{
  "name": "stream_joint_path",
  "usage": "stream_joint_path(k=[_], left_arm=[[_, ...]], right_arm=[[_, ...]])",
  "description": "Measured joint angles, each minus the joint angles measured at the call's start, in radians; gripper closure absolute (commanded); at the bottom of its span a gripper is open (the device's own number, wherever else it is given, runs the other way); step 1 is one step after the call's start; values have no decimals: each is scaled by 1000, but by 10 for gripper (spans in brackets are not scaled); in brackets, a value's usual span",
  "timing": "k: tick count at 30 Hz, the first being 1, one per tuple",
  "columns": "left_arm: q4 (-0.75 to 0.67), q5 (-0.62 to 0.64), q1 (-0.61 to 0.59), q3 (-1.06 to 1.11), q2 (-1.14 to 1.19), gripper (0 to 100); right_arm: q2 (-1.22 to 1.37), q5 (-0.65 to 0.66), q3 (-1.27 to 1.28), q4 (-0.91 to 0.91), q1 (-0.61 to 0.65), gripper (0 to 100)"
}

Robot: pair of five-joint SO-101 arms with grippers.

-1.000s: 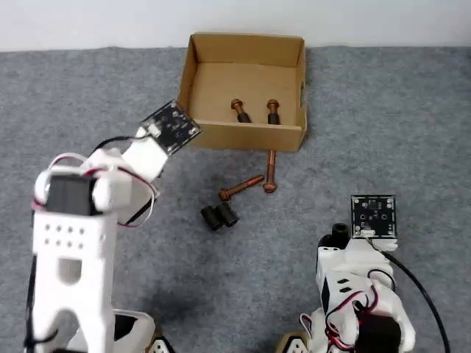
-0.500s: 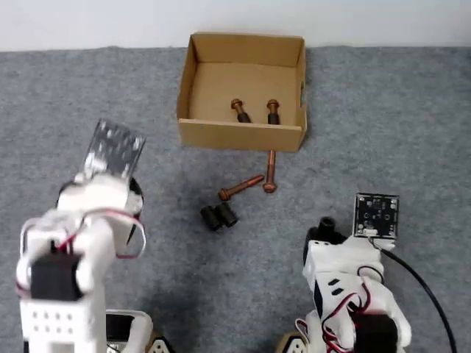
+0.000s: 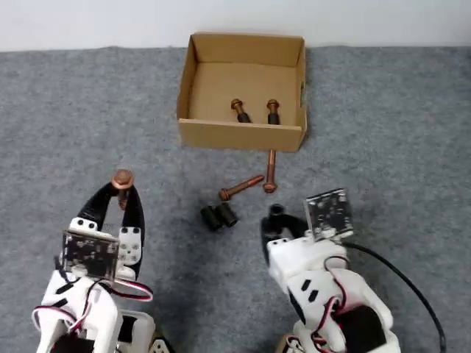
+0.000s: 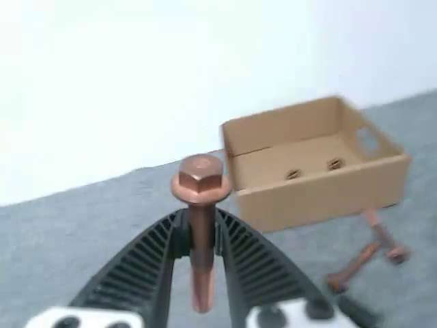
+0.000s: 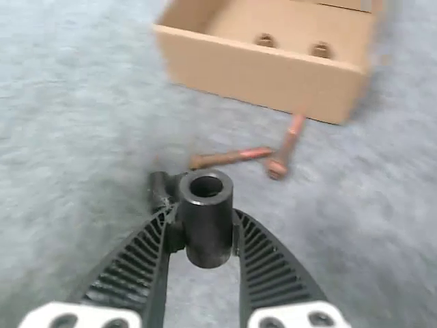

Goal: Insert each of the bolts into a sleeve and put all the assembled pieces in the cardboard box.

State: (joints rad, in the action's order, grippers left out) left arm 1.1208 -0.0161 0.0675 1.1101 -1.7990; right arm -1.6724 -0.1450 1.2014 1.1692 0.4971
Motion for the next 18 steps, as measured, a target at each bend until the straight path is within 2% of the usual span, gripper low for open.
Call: stream_joint_path(k=[5, 8, 12, 18], left_arm=[[-43, 247, 110, 0, -6, 995], [-60, 350, 198, 0, -6, 995], [-66, 393, 284, 20, -6, 995], [-75, 393, 416, 20, -6, 995]], right_arm=[[-2, 48, 51, -60, 146, 990], [-2, 98, 80, -112, 209, 990], [0, 178, 109, -184, 261, 990], [0, 222, 126, -258, 290, 990]])
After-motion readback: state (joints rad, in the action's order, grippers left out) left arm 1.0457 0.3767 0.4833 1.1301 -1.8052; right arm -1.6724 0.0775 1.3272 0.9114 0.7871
